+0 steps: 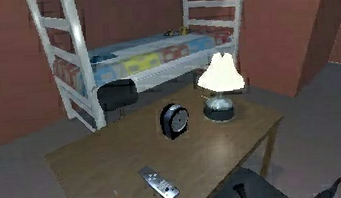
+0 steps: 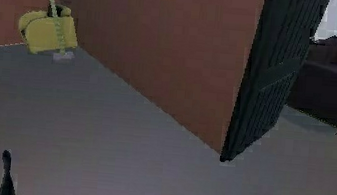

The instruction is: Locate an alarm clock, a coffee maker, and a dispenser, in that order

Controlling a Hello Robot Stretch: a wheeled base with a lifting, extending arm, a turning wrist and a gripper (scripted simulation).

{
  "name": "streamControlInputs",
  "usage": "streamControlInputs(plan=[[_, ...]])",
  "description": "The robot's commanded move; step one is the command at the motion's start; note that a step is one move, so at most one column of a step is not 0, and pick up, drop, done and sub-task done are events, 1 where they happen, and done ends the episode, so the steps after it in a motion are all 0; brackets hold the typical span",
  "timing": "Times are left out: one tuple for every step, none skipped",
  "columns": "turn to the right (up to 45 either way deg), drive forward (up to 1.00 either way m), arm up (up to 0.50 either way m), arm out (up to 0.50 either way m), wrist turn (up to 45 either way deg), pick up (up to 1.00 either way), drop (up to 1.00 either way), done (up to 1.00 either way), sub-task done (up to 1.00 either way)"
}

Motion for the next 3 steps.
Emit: streamControlInputs(plan=[[-45.0,0.0,0.0,0.0,0.0,0.0,0.0,0.0,0.0],[-45.0,0.0,0.0,0.0,0.0,0.0,0.0,0.0,0.0],[-45.0,0.0,0.0,0.0,0.0,0.0,0.0,0.0,0.0]])
